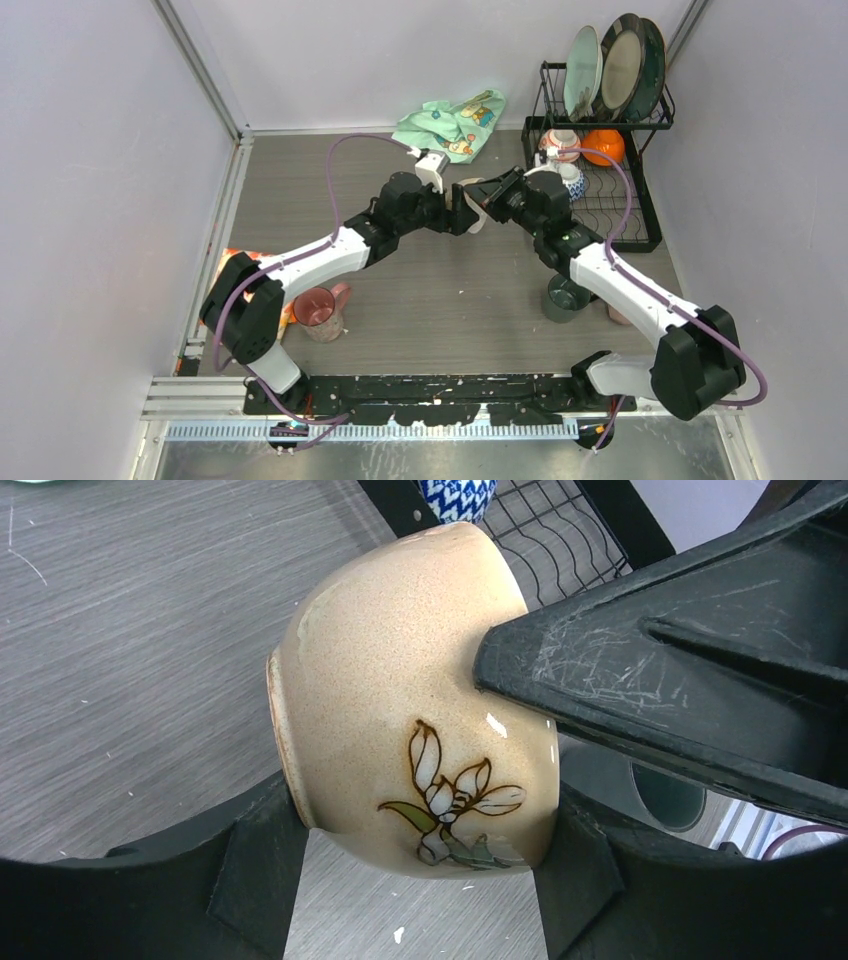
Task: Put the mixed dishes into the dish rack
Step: Turn the bowl upside down on the dish rack.
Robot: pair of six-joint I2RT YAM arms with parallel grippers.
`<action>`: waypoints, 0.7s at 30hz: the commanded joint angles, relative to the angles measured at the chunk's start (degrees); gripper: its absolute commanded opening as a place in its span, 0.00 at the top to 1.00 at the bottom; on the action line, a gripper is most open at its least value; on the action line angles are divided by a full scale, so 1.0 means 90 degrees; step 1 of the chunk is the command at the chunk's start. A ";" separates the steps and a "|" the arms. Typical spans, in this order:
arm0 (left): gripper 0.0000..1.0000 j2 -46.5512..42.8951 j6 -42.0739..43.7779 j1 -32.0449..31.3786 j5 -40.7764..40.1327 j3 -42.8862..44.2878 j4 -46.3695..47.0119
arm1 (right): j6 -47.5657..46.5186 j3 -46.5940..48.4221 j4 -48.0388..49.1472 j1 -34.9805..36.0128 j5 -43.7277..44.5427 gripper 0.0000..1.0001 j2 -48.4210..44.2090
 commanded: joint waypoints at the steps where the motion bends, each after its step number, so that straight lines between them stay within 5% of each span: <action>1: 0.50 -0.0191 -0.0313 0.0156 0.0250 -0.0156 0.0313 | 0.0071 0.0079 0.1097 0.0030 -0.0184 0.99 0.0024; 10: 0.73 -0.0545 -0.0595 0.0408 0.0490 -0.0460 0.0395 | -0.0108 0.0023 0.1311 0.0027 -0.0351 0.81 0.0247; 21: 0.82 -0.0542 -0.1141 0.0760 0.1090 -0.0680 0.0487 | -0.0261 -0.0094 0.1644 -0.0020 -0.0530 0.60 0.0432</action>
